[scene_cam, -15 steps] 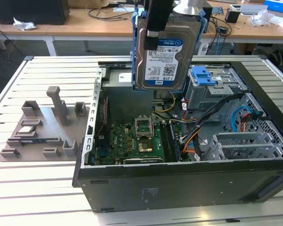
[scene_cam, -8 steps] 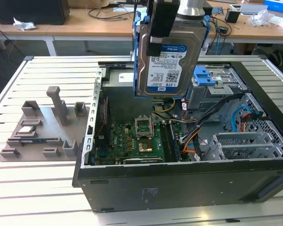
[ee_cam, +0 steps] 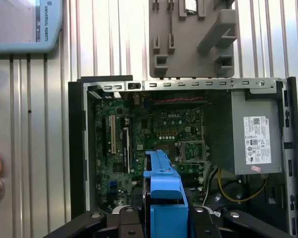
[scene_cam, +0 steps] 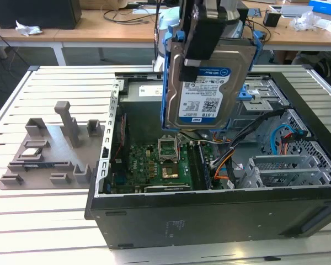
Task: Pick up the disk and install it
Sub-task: 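Pick up the disk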
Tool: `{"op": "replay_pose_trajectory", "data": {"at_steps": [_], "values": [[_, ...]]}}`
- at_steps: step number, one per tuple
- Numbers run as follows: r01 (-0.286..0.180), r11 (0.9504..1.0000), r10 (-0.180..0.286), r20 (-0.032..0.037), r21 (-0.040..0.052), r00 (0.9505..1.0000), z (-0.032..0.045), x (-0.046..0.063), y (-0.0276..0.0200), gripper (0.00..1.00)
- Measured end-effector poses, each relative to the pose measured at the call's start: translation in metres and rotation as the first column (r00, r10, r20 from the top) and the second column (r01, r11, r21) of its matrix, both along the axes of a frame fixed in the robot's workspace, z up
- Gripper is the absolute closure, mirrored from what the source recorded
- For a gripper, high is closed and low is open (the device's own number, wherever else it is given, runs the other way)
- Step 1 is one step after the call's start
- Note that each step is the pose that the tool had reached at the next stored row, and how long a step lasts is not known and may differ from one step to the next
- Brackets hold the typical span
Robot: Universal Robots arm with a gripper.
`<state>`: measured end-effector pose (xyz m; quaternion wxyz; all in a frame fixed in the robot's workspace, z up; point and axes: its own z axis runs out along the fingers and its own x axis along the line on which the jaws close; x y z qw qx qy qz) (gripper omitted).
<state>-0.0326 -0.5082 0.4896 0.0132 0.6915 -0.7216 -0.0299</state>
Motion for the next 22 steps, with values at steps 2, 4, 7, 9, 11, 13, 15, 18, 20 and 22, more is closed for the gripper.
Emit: {"op": "replay_pose_trajectory", "data": {"at_steps": [2, 4, 7, 9, 11, 13, 15, 18, 20, 22], "values": [[0.000, 1.0000, 0.000, -0.0001, 0.0025, 1.0000, -0.0001, 0.004, -0.0043, 0.63], [0.000, 1.0000, 0.000, -0.0001, 0.0043, 1.0000, -0.0002, 0.009, -0.0086, 0.63], [-0.003, 1.0000, 0.003, -0.0002, 0.0044, 1.0000, -0.0006, 0.022, -0.0147, 0.63], [-0.003, 1.0000, 0.003, -0.0004, 0.0044, 1.0000, -0.0007, 0.028, -0.0170, 0.63], [-0.004, 1.0000, 0.004, -0.0004, 0.0043, 1.0000, -0.0008, 0.034, -0.0193, 0.63], [-0.004, 1.0000, 0.004, -0.0004, 0.0043, 1.0000, -0.0009, 0.038, -0.0215, 0.63], [-0.003, 1.0000, 0.003, -0.0004, 0.0044, 1.0000, -0.0010, 0.041, -0.0226, 0.63], [-0.004, 1.0000, 0.004, -0.0004, 0.0043, 1.0000, -0.0010, 0.049, -0.0246, 0.63], [-0.003, 1.0000, 0.003, -0.0005, 0.0044, 1.0000, -0.0011, 0.056, -0.0262, 0.63], [-0.003, 1.0000, 0.003, -0.0005, 0.0044, 1.0000, -0.0012, 0.061, -0.0275, 0.63]]}}
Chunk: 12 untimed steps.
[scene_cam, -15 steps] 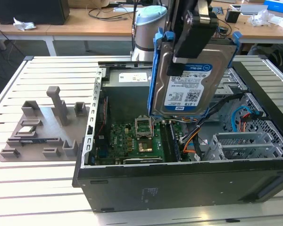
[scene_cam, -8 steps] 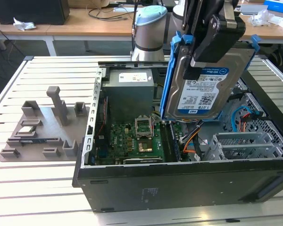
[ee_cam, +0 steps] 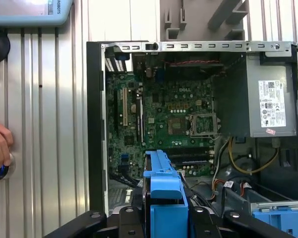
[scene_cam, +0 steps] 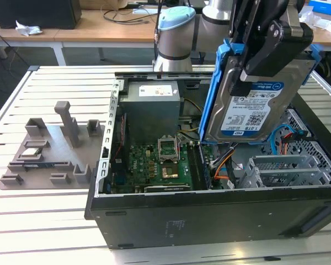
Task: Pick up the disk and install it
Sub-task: 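Pick up the disk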
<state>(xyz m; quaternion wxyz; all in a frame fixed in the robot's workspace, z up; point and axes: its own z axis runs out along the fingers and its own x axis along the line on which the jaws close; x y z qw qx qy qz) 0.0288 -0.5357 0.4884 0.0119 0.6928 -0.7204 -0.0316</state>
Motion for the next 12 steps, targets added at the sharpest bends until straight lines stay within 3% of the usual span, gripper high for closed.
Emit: {"op": "replay_pose_trajectory", "data": {"at_steps": [7, 12], "values": [[0.000, 1.0000, 0.000, -0.0004, 0.0000, 1.0000, -0.0002, 0.016, -0.0027, 0.63], [0.000, 1.0000, 0.000, -0.0014, 0.0001, 1.0000, -0.0006, 0.030, -0.0082, 0.63]]}}
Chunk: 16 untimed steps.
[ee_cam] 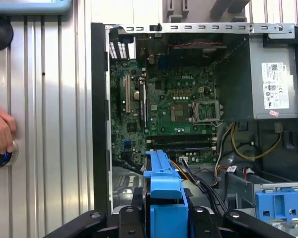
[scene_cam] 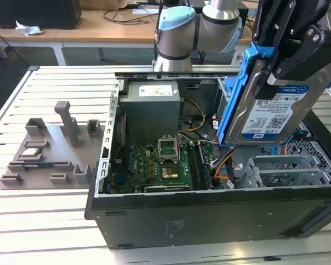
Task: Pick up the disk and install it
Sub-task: 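Pick up the disk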
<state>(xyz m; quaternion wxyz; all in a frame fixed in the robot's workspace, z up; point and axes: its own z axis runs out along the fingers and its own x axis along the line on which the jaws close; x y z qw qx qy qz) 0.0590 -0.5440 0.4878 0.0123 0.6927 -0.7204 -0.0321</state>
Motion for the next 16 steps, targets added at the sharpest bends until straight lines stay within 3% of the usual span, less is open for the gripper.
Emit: {"op": "replay_pose_trajectory", "data": {"at_steps": [2, 5, 11, 16], "values": [[0.000, 1.0000, 0.000, -0.0019, -0.0001, 1.0000, -0.0004, 0.014, -0.0045, 0.63], [-0.005, 1.0000, 0.005, -0.0057, -0.0006, 1.0000, -0.0040, 0.041, -0.0064, 0.63], [-0.026, 0.9997, 0.026, -0.0064, -0.0010, 0.9996, -0.0086, 0.059, -0.0088, 0.63], [-0.037, 0.9993, 0.037, -0.0064, -0.0012, 0.9993, -0.0117, 0.066, -0.0169, 0.63]]}}
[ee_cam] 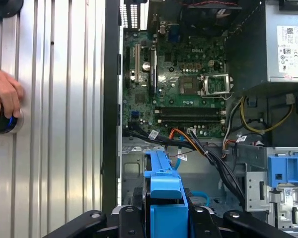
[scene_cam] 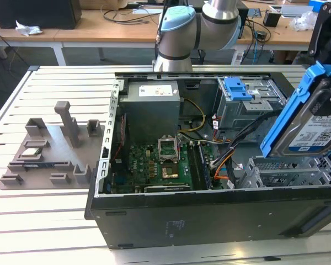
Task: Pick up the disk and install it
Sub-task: 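Pick up the disk, then insert the disk into the insertion slot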
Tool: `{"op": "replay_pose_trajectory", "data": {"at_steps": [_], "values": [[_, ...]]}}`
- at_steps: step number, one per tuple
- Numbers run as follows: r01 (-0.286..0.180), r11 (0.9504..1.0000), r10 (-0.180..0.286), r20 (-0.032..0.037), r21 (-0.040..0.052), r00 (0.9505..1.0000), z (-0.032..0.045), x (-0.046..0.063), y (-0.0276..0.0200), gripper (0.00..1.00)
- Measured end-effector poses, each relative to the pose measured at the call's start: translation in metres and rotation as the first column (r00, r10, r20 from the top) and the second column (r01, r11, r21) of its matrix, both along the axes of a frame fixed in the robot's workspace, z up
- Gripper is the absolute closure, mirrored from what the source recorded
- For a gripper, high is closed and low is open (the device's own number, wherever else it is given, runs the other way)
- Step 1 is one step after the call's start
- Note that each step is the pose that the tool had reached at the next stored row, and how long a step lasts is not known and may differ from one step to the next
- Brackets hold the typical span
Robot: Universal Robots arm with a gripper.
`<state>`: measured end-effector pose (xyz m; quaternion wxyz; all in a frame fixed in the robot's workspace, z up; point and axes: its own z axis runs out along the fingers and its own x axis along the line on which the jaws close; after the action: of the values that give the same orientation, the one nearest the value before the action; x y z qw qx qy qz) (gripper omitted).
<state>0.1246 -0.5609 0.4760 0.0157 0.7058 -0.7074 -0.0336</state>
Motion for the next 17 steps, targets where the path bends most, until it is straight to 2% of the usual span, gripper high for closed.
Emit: {"op": "replay_pose_trajectory", "data": {"at_steps": [4, 17], "values": [[-0.004, 1.0000, 0.004, 0.0000, 0.0002, 1.0000, -0.0015, 0.0057, -0.0009, 0.63], [-0.004, 1.0000, 0.004, 0.0000, 0.0010, 1.0000, -0.0015, 0.0060, -0.0009, 0.63]]}}
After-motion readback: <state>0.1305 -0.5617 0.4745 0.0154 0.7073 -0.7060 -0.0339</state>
